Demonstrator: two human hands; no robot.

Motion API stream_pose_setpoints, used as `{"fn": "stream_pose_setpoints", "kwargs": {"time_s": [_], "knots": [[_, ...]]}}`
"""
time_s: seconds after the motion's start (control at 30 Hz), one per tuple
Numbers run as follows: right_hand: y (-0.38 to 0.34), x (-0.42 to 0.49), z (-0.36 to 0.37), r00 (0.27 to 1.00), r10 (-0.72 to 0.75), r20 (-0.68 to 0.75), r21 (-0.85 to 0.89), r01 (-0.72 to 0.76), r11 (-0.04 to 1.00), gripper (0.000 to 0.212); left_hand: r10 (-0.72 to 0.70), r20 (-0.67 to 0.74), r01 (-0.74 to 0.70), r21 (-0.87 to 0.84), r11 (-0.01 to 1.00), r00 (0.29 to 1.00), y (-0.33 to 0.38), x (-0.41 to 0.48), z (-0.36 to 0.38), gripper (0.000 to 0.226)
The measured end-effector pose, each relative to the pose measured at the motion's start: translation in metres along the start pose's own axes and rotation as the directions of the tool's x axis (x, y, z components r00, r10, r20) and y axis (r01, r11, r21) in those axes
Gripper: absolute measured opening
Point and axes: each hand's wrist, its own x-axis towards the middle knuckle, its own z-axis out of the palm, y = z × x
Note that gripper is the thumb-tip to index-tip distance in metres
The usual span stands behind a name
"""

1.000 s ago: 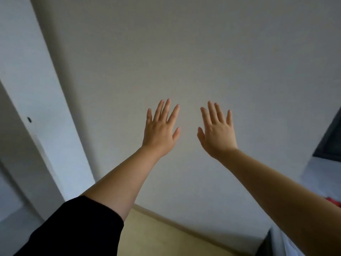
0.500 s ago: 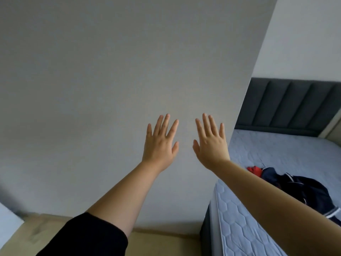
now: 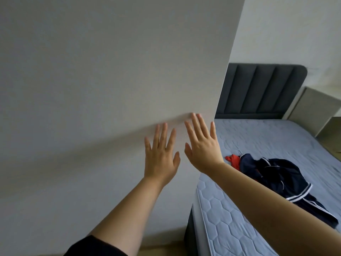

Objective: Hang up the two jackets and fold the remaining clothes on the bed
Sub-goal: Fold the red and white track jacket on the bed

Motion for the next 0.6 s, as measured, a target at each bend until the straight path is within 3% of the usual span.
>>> {"fn": "stream_pose_setpoints", "kwargs": {"time_s": [0.17, 0.3, 0.43, 0.6], "knots": [[0.027, -0.020, 0.080, 0.947, -0.063, -0.314, -0.025, 0.059, 0.998, 0.063, 0.090, -0.311, -0.108, -0.041, 0.993, 0.946, 0.009, 0.002, 0.085, 0.061], [0.046, -0.051, 0.133, 0.886, -0.038, -0.463, 0.080, 0.085, 0.993, 0.054, 0.180, -0.413, -0.198, -0.002, 0.980, 0.893, 0.020, -0.011, 0.147, 0.059], [0.070, -0.104, 0.186, 0.882, 0.044, -0.469, 0.154, 0.033, 0.988, 0.054, 0.232, -0.433, -0.249, 0.018, 0.968, 0.871, 0.045, -0.038, 0.209, 0.059], [0.124, -0.182, 0.238, 0.936, 0.145, -0.320, 0.224, -0.074, 0.972, 0.056, 0.225, -0.348, -0.249, -0.025, 0.968, 0.910, 0.111, -0.075, 0.278, 0.059]]}}
